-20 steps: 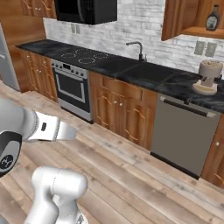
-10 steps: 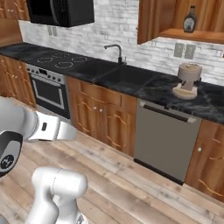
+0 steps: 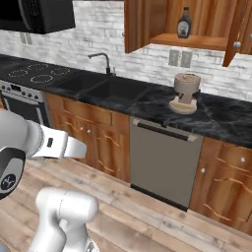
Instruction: Move the oil and vinegar bottle and syrup bottle from the cabinet to the dining counter.
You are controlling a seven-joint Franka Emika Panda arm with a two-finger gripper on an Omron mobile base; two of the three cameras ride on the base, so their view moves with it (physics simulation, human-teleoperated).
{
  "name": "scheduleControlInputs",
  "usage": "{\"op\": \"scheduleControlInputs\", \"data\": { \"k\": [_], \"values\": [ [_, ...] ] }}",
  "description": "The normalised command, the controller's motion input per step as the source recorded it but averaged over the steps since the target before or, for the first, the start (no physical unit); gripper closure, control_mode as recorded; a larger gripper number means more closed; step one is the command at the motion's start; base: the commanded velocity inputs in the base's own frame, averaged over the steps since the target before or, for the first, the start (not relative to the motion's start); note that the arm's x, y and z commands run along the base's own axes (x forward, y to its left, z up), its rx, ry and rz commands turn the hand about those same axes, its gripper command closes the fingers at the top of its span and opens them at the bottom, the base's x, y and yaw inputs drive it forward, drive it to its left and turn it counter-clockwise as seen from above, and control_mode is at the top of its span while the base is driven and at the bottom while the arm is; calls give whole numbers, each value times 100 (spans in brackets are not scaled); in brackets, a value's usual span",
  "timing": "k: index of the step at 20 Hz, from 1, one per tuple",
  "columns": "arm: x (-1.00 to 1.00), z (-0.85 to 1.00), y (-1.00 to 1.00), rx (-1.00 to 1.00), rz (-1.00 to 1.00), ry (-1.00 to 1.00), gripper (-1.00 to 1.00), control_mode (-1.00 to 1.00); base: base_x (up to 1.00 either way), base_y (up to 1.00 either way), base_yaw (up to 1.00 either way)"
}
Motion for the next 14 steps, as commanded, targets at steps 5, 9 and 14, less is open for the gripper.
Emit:
{"op": "scheduleControlInputs", "data": {
  "k": [5, 9, 14],
  "values": [
    [0, 0, 0, 0, 0, 0, -100, 100, 61, 0, -27],
    [0, 0, 0, 0, 0, 0, -100, 100, 65, 6, -24],
    [0, 0, 0, 0, 0, 0, -100, 100, 65, 16, -19]
  ]
}}
